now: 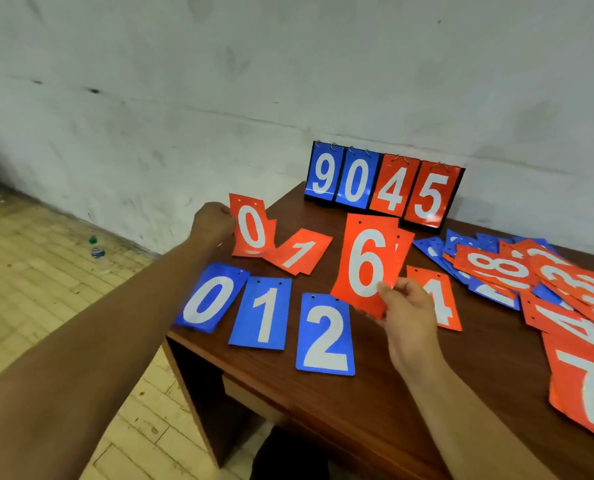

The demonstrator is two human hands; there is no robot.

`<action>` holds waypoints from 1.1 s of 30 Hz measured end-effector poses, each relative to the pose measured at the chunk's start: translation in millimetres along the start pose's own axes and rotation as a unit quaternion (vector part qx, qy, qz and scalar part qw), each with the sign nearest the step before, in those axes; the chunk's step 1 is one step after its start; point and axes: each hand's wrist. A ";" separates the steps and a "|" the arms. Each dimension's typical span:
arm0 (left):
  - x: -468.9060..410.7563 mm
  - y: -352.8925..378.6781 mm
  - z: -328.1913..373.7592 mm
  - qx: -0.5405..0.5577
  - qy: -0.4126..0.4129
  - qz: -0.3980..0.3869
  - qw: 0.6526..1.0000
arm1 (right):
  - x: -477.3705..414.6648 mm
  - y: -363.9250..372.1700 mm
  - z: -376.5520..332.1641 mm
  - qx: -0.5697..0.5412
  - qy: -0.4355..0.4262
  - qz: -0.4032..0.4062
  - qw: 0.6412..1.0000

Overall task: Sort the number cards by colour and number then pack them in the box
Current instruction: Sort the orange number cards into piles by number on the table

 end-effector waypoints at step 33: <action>130.5 79.3 43.9 0.200 0.053 -0.201 0.958 | 29.0 -13.5 -27.3 -0.059 -0.021 -0.007 0.998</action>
Point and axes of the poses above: each hand's wrist, its own x-axis away from the middle knuckle, its own y-axis out of the palm, z = x × y, and after that the axes turned 8 degrees about -z, right-handed
